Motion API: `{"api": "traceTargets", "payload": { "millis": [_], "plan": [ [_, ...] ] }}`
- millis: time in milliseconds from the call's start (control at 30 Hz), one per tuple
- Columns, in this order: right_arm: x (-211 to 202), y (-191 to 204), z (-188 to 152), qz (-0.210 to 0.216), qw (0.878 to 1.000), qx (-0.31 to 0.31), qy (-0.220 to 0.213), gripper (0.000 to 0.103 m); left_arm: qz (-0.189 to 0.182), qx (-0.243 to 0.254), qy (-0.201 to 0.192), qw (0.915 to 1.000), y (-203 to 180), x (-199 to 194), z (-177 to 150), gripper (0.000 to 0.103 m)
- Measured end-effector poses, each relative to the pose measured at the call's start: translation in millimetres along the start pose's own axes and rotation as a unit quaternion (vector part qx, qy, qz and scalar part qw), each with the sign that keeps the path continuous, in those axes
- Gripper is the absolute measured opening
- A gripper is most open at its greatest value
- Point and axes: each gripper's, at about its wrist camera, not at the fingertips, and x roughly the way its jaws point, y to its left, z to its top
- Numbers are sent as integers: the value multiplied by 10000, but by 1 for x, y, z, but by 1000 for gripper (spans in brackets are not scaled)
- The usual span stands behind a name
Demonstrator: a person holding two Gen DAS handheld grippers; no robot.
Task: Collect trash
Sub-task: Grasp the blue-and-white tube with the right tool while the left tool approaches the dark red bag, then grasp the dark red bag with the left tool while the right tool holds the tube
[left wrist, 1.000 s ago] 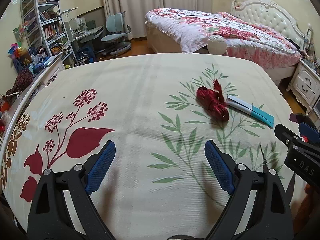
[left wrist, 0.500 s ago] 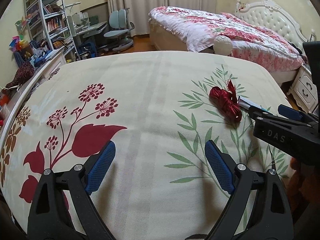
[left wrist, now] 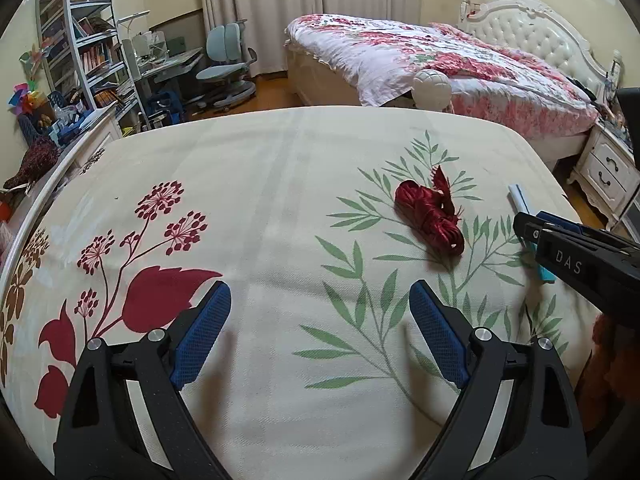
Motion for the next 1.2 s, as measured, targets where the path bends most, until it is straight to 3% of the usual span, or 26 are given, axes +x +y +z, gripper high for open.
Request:
{"api": "traceTargets", "payload": {
  "millis": [367, 800, 933, 1033, 1100, 1200],
  "plan": [
    [-1, -16, 1, 102, 9999, 96, -25, 21, -252, 202, -1, 9995, -28, 13, 17, 89],
    [2, -20, 4, 231, 9997, 101, -25, 21, -282, 298, 54, 9991, -44, 36, 40, 87],
    [1, -19, 3, 229, 9997, 62, -23, 21, -416, 360, 195, 9983, -46, 41, 39, 72],
    [0, -16, 0, 217, 9998, 30, -33, 21, -602, 451, 160, 9970, -48, 38, 38, 55],
    [-2, -15, -2, 209, 9998, 21, -39, 21, -812, 527, 151, 9952, -50, 37, 35, 37],
    [-2, -15, -2, 210, 9998, 31, -37, 21, -921, 603, 137, 9938, -53, 35, 33, 25]
  ]
}}
